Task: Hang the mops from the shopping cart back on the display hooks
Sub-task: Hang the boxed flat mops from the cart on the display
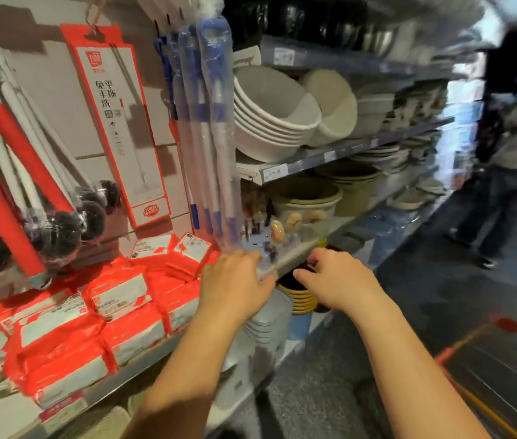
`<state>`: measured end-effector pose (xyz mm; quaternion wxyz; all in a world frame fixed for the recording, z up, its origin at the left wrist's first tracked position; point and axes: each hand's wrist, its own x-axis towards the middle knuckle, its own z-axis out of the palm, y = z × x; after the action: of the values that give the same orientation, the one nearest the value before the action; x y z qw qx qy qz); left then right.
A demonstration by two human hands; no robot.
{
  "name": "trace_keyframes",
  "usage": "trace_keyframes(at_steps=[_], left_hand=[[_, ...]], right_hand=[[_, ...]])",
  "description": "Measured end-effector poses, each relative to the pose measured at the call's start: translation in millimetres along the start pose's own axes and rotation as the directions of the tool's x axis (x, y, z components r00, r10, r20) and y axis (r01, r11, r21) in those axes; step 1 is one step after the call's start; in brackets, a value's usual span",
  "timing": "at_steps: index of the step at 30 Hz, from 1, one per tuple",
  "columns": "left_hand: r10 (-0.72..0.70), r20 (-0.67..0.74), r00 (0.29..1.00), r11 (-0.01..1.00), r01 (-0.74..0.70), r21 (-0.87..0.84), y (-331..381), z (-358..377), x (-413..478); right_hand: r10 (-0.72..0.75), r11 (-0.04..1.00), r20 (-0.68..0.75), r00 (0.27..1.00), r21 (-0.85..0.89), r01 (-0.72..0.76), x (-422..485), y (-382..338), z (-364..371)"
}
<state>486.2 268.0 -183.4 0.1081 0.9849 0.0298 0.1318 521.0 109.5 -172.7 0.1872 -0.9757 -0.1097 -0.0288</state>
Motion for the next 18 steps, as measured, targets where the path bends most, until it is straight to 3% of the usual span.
trace_keyframes(at_steps=[8,18], left_hand=[[0.237,0.061,0.970,0.970,-0.232,-0.075,161,31,-47],[0.552,0.175,0.815,0.833,-0.532,-0.151,387,78,-148]], right_hand=[[0.251,0.968,-0.061,0.966,0.021,-0.250,-112,136,-55],[0.540,0.840,-0.120,0.833,0.013,-0.543,-284,312,-111]])
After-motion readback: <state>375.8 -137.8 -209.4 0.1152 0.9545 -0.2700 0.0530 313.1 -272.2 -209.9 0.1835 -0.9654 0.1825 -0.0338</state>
